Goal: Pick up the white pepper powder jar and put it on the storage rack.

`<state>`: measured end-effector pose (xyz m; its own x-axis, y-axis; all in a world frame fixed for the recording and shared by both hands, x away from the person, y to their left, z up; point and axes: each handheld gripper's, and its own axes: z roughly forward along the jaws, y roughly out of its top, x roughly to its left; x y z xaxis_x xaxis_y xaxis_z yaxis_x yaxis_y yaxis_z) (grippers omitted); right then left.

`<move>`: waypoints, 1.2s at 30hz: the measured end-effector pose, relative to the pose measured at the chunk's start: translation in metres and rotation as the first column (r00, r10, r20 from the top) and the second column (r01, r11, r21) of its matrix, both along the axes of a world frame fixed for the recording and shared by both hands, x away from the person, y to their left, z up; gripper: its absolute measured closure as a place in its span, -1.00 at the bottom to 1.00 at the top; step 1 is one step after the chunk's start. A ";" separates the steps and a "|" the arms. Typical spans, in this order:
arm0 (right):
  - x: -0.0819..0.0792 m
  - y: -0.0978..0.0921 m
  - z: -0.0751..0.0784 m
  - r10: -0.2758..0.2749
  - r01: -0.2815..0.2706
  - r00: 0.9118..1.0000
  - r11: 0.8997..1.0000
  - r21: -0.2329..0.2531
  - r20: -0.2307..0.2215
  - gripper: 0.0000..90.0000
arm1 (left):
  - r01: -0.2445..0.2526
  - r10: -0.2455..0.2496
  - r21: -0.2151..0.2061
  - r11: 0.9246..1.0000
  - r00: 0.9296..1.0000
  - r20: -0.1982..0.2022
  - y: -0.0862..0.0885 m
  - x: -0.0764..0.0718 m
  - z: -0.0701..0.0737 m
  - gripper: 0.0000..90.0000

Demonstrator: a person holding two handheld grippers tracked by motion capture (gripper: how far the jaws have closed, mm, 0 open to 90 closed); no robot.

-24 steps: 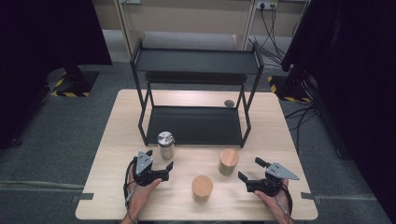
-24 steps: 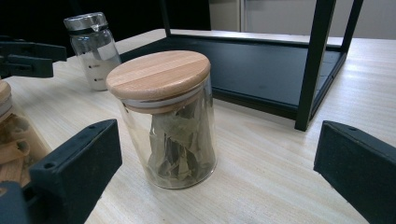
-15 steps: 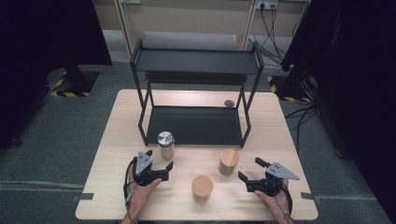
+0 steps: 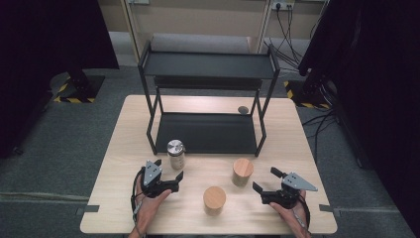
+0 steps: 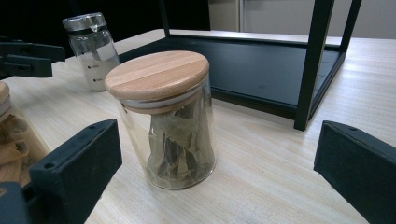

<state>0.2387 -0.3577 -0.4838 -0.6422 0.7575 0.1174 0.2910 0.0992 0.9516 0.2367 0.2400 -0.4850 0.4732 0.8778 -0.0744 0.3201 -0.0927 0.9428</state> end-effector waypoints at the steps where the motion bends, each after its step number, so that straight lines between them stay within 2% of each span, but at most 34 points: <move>1: 0.000 0.000 0.000 0.000 0.000 1.000 1.000 0.000 0.000 -0.98 | 0.000 0.000 0.001 1.000 1.000 -0.001 0.000 0.000 0.000 -0.94; 19: 0.000 0.000 0.000 -0.001 0.001 1.000 1.000 0.003 -0.001 -0.98 | -0.006 0.006 0.006 1.000 1.000 0.003 -0.002 0.001 0.000 -0.94; 36: 0.000 -0.001 -0.001 -0.006 0.006 1.000 1.000 0.009 -0.003 -0.98 | -0.025 0.025 -0.010 1.000 1.000 0.002 -0.007 0.009 -0.001 -0.93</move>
<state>0.2384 -0.3584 -0.4845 -0.6371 0.7604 0.1262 0.2941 0.0885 0.9517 0.2453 0.2330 -0.4859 0.4514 0.8885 -0.0825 0.3199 -0.0748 0.9445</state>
